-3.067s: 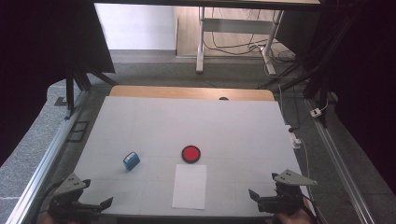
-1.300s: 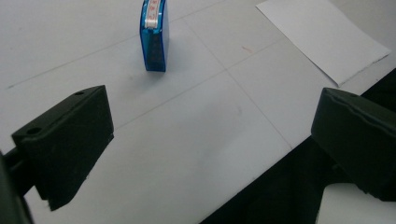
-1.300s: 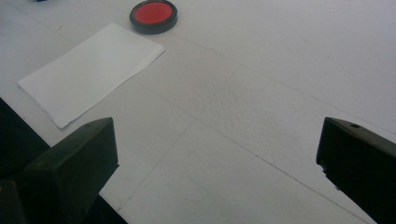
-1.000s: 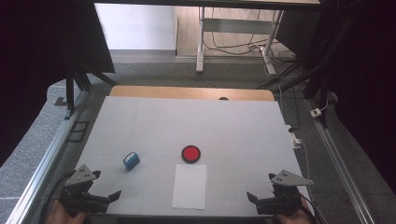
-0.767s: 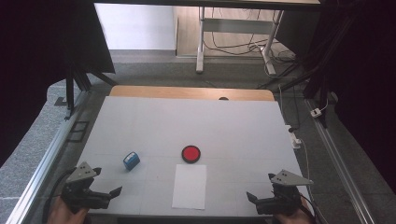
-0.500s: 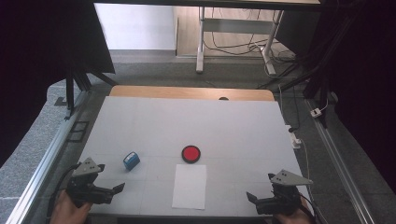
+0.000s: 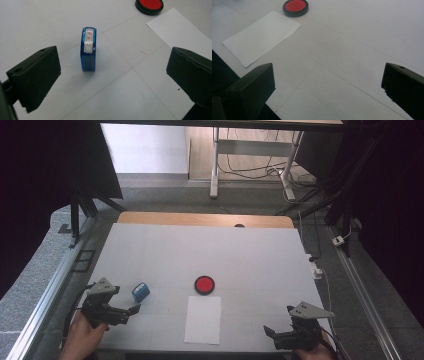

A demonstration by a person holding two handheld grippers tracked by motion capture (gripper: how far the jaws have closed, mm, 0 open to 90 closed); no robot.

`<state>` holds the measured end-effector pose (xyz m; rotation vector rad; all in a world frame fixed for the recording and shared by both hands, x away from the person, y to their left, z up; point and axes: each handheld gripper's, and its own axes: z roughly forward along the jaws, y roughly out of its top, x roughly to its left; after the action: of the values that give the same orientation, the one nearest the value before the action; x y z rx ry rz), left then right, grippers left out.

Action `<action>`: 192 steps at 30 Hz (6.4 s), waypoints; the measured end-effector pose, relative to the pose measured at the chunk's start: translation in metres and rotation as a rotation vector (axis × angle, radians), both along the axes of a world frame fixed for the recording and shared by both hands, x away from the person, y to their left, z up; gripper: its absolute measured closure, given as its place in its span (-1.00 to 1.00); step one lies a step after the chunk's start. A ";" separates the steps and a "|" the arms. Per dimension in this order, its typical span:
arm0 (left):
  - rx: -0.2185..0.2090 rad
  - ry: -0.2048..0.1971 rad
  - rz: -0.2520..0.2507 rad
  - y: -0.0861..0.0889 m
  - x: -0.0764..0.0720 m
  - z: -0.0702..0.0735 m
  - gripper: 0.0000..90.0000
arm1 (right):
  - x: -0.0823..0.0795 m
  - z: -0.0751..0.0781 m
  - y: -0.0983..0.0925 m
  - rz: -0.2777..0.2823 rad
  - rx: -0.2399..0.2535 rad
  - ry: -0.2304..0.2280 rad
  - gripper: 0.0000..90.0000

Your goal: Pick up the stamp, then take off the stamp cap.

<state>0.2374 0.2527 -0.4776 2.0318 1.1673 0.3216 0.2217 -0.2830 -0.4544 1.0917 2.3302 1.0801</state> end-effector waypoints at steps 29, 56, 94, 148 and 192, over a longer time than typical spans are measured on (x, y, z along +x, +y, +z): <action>0.136 0.075 -0.024 -0.012 0.060 -0.020 -1.00 | 0.000 0.000 0.000 0.008 -0.004 -0.001 -1.00; 0.189 0.127 -0.027 -0.014 0.064 -0.025 0.23 | 0.000 0.000 0.001 0.018 -0.016 0.002 -1.00; 0.090 0.018 -0.082 -0.017 0.048 0.012 0.56 | 0.000 0.000 0.002 0.022 -0.012 0.005 -1.00; -0.085 -0.103 -0.420 -0.083 0.038 0.084 0.56 | 0.001 0.000 0.002 0.017 -0.016 0.006 -1.00; -0.083 -0.084 -0.520 -0.121 0.044 0.074 0.56 | 0.001 0.007 0.019 0.121 0.020 -0.048 -1.00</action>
<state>0.2815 0.1313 -0.4031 2.1363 0.5590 0.0946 0.2226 -0.2640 -0.4473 0.9315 2.3786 1.1618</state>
